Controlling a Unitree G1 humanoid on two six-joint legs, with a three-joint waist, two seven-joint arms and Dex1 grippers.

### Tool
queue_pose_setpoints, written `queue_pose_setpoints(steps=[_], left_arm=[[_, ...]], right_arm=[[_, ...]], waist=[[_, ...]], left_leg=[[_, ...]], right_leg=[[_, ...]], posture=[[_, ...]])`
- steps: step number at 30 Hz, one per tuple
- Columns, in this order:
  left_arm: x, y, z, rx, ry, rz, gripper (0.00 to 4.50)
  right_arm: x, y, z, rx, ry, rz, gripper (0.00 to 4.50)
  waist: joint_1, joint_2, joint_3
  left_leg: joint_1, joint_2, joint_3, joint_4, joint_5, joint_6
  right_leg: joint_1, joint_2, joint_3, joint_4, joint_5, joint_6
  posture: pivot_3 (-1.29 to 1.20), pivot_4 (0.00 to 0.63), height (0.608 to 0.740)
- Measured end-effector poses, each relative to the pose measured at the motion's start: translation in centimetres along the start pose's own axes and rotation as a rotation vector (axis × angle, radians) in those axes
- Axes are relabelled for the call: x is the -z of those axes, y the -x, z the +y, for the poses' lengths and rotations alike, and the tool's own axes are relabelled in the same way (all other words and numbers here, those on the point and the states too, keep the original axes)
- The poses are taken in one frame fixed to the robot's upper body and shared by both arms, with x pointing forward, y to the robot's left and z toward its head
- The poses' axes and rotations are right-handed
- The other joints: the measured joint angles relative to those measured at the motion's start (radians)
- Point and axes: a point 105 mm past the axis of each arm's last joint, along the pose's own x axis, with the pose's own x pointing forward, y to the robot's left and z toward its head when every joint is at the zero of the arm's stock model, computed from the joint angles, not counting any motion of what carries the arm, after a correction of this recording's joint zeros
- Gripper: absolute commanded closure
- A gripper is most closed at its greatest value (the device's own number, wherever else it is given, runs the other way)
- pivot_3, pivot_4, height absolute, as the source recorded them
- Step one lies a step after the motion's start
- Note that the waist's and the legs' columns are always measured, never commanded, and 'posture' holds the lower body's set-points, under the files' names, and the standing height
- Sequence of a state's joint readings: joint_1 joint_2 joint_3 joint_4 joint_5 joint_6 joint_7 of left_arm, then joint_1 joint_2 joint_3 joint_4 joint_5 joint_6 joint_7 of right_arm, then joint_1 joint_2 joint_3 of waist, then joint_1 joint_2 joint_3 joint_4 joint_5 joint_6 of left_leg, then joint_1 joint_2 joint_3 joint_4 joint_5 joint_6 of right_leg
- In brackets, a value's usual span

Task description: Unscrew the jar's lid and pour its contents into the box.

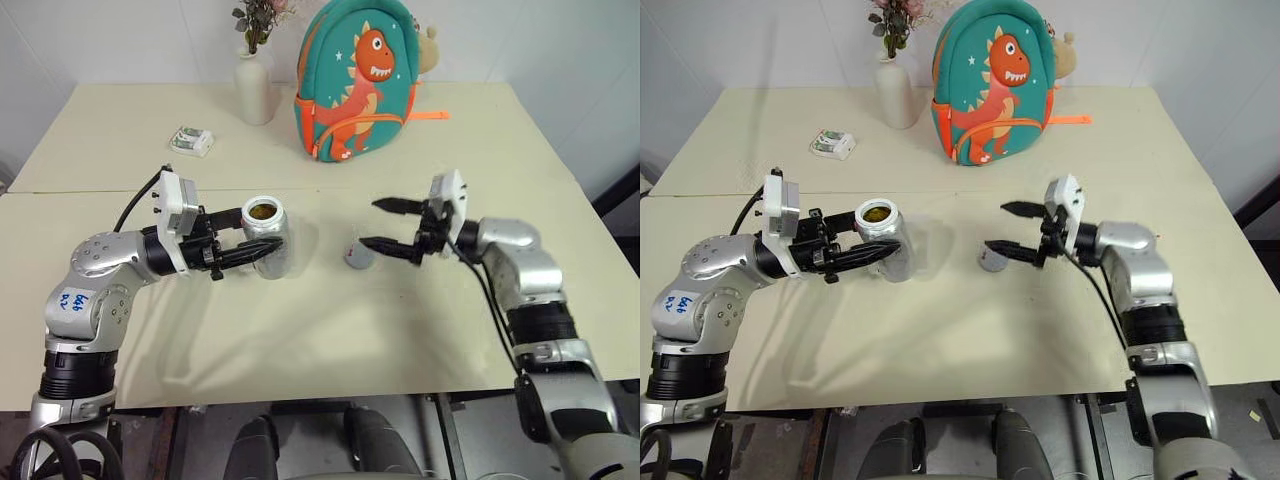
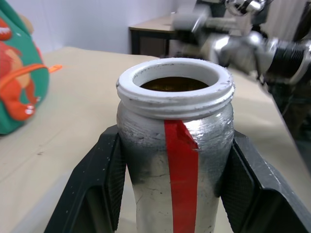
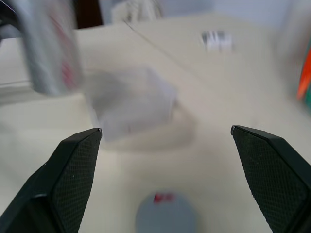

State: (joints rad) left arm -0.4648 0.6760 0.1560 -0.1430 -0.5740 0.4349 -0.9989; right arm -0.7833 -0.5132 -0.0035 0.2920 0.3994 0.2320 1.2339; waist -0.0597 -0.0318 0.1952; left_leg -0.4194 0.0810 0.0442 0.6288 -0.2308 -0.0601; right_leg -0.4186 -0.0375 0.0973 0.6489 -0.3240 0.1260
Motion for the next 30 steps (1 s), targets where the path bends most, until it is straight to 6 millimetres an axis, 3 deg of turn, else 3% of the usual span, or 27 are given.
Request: queue_pose_setpoints(steps=[4,8,19,24,26,30], left_arm=[[0.3,0.4,0.8,-0.067,-0.028,0.055,2.22],[0.5,1.0,1.7,-0.134,-0.060,0.105,2.22],[0.1,1.9,4.3,-0.362,-0.121,0.153,2.22],[-0.8,2.2,6.1,-0.453,-0.344,0.290,2.22],[-0.3,2.2,6.6,-0.485,-0.438,0.355,2.22],[1.6,2.1,7.9,-0.504,-0.787,0.562,2.22]], right_arm=[[-4.2,-0.5,1.4,-0.094,0.093,-0.052,0.02],[-5.8,-0.5,2.0,-0.135,0.092,-0.071,0.02],[-4.6,-0.4,2.2,-0.124,0.095,-0.046,0.02],[-4.3,-1.3,2.7,-0.143,0.078,-0.062,0.02],[-4.1,-1.6,2.8,-0.148,0.071,-0.062,0.02],[-3.9,-1.8,2.8,-0.143,0.065,-0.064,0.02]], waist=[[0.003,0.000,0.000],[0.004,0.000,0.000],[0.004,0.000,0.000],[0.004,0.000,0.000],[0.004,0.000,0.000],[0.006,0.000,0.000]], left_leg=[[0.000,0.000,0.000,0.000,0.000,0.000],[-0.001,0.000,0.000,0.000,0.000,0.000],[-0.001,0.000,0.000,0.000,0.000,0.000],[0.000,0.000,0.001,0.000,0.000,0.000],[0.000,0.000,0.002,0.000,0.000,0.000],[-0.001,0.000,0.002,0.000,0.000,0.000]], right_leg=[[0.000,0.000,0.000,-0.001,0.000,0.000],[0.000,-0.001,0.000,-0.001,0.000,0.000],[0.000,0.000,0.000,-0.001,0.000,0.000],[0.000,0.000,0.001,-0.001,0.000,0.000],[0.000,0.000,0.001,-0.001,0.000,0.000],[-0.001,-0.001,0.001,-0.002,0.000,0.000]], posture=[[0.00,0.150,0.740],[0.00,0.150,0.740],[0.00,0.150,0.740],[0.00,0.150,0.740],[0.00,0.150,0.740],[0.00,0.150,0.740]])
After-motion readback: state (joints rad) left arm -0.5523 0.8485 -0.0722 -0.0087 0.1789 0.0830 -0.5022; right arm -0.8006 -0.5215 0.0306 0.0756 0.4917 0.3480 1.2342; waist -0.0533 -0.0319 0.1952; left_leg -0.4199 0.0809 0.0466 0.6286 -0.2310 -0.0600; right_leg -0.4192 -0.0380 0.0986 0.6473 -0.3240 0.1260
